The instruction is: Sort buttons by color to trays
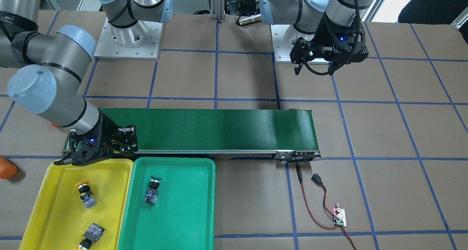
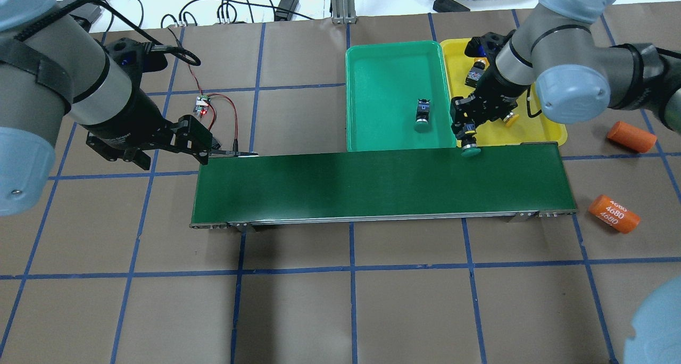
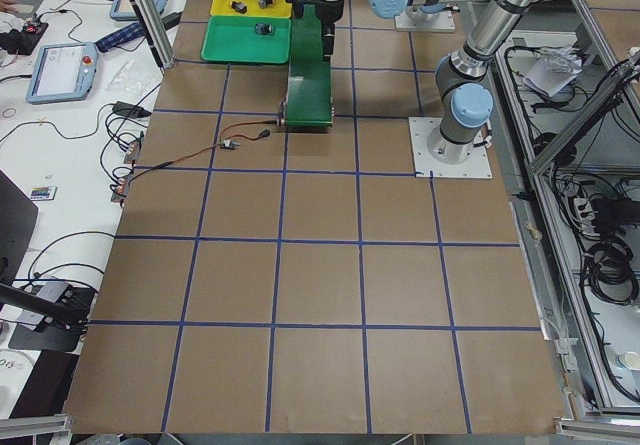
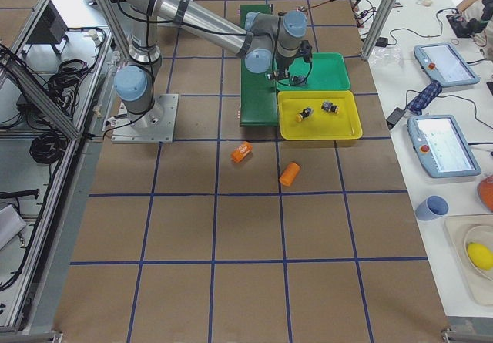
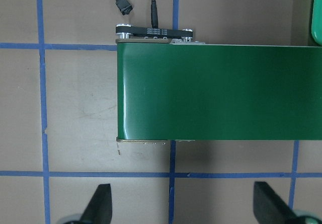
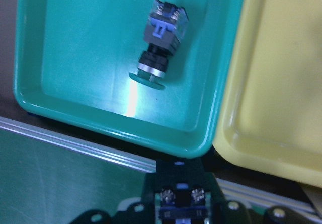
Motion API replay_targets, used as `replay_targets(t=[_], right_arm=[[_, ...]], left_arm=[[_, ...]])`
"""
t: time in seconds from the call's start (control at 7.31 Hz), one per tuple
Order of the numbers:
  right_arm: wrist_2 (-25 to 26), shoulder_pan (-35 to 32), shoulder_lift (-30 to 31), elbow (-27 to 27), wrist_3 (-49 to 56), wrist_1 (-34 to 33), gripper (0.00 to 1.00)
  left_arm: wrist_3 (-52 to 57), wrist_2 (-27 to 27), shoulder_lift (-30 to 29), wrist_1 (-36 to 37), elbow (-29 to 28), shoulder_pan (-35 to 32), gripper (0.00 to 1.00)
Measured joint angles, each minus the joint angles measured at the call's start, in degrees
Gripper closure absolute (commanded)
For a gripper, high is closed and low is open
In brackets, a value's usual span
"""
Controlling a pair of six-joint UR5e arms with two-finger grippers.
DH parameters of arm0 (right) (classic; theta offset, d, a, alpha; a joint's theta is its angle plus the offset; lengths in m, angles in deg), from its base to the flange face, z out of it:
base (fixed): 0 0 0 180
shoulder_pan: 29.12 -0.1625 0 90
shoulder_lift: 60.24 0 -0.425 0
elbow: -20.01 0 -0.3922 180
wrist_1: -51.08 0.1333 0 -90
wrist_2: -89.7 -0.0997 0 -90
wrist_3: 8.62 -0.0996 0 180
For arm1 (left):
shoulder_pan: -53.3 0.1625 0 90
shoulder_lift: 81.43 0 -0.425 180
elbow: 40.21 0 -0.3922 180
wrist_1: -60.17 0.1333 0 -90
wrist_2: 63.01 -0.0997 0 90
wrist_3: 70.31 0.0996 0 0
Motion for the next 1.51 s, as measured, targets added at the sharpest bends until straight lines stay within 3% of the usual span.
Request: replay_targets(t=[0.14, 0.27, 0.41, 1.23, 1.51], right_arm=[[-1.2, -1.3, -0.4, 1.5, -0.1, -2.5, 0.9], [-2.0, -2.3, -0.6, 2.1, -0.2, -6.2, 0.65], [-2.6, -2.9, -0.9, 2.1, -0.3, -8.8, 0.34], [-1.7, -3.1, -1.3, 2.1, -0.7, -9.8, 0.32], [1.0, -3.1, -0.4, 2.7, -0.7, -7.0, 0.32]], left_arm=[[0.0, 0.0, 0.0, 0.0, 0.0, 0.0, 0.0], [0.0, 0.0, 0.0, 0.0, 0.0, 0.0, 0.0], [0.1, 0.0, 0.0, 0.0, 0.0, 0.0, 0.0], [0.0, 0.0, 0.0, 0.0, 0.0, 0.0, 0.0], [0.0, 0.0, 0.1, 0.0, 0.0, 0.0, 0.0]])
